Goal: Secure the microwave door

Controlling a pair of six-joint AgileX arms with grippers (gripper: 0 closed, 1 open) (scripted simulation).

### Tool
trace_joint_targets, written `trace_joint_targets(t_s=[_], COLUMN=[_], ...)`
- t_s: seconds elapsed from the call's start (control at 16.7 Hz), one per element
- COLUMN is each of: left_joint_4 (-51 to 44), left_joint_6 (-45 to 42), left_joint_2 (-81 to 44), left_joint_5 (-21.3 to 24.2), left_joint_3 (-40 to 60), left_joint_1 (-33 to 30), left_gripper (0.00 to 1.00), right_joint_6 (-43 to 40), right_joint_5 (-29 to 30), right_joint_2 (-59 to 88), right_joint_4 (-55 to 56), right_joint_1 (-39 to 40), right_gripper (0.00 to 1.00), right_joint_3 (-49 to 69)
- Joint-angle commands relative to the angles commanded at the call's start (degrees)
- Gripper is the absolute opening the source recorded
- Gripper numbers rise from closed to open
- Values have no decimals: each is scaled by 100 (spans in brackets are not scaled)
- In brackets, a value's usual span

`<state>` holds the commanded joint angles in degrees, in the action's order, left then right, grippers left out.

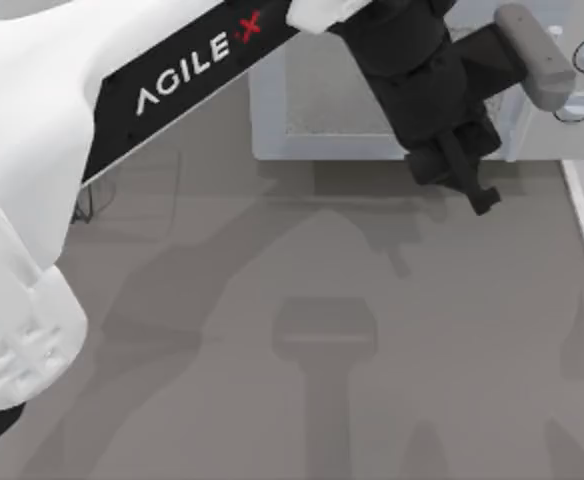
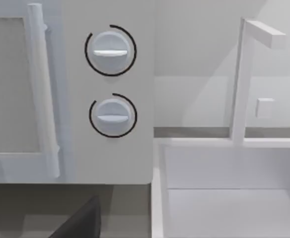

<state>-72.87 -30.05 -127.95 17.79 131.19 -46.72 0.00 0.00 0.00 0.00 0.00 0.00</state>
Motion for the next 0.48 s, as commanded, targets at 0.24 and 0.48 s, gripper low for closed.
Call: trace_joint_targets(t_s=[0.24, 0.48], left_joint_4=[-86, 61], left_joint_6=[78, 48], left_joint_2=[-221, -205], left_joint_5=[-40, -114], left_joint_3=[371, 646], left_joint_1=[-81, -65], left_gripper=[0, 0], right_joint_6=[0, 0], right_joint_5=[0, 0], right_joint_2=[0, 0], right_joint_4=[0, 0], right_joint_1=[0, 0], right_gripper=[100, 100], right_joint_3=[0, 0])
